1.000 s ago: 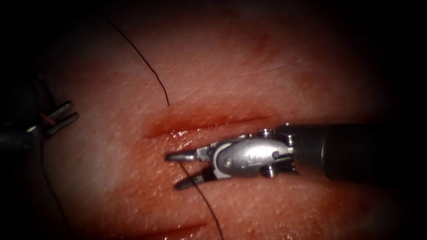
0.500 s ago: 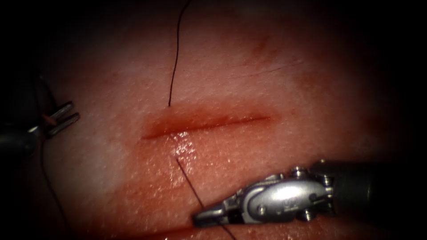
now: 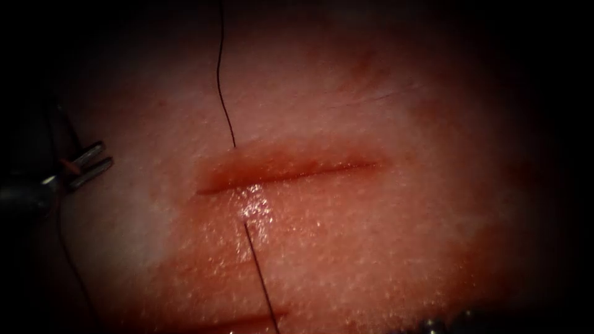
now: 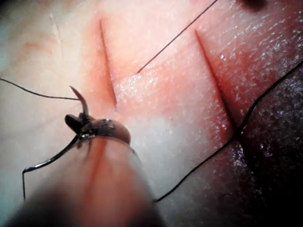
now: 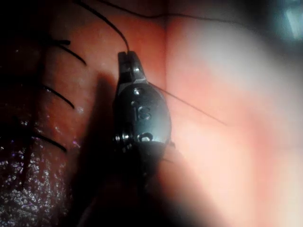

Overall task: Wound Closure
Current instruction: Grip suture near skin and pull away to lengthen working end. Repeat until only a short tail is left.

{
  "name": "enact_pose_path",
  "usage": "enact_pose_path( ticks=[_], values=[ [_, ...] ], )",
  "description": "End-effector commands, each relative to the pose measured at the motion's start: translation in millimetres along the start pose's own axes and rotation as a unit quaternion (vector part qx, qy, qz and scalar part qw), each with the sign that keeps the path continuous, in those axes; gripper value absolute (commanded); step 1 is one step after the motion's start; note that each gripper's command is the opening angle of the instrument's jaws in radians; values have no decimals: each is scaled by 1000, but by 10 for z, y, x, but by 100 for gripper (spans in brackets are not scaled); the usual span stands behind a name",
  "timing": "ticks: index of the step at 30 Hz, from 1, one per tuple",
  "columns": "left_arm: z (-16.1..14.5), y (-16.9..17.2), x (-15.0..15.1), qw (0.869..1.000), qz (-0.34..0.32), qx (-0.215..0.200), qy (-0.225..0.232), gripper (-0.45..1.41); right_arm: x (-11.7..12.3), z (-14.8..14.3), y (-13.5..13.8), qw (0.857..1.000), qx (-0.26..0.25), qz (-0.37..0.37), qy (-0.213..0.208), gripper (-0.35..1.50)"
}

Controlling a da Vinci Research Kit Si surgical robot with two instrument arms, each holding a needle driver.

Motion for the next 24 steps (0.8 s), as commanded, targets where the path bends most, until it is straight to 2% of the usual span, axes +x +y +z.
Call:
enact_pose_path(
  ticks=[1,4,7,8,9,10,11,13,15,18,21,24],
  values=[
    [7,2,0,1000,0,0,0,-45,2,10,-9,1000,15,4,-5,-35],
    [7,2,0,1000,0,1,0,-45,13,15,-32,998,57,16,-2,-35],
    [7,2,0,1000,0,1,0,-45,20,18,-42,997,73,16,3,-35],
    [7,2,0,1000,0,1,0,-45,22,17,-41,997,75,16,5,2],
    [7,2,0,1000,0,1,0,-45,22,17,-41,997,75,16,5,2],
    [7,2,0,1000,0,1,0,-45,22,10,-28,999,39,22,12,120],
    [7,2,0,1000,0,1,0,-45,19,-1,-11,1000,5,19,15,140],
    [7,2,0,1000,0,1,0,-45,15,-14,8,999,-29,10,18,148],
    [7,2,0,1000,0,1,0,-45,9,-26,25,999,-46,-3,18,148],
    [6,2,-1,1000,0,0,0,-45,-8,-55,62,997,-77,-14,-5,148],
    [5,1,-2,1000,1,0,1,-45,-17,-69,74,996,-86,-13,-10,148],
    [5,1,-2,1000,1,0,1,-45,-19,-81,74,996,-90,-12,-7,148]
  ],
)
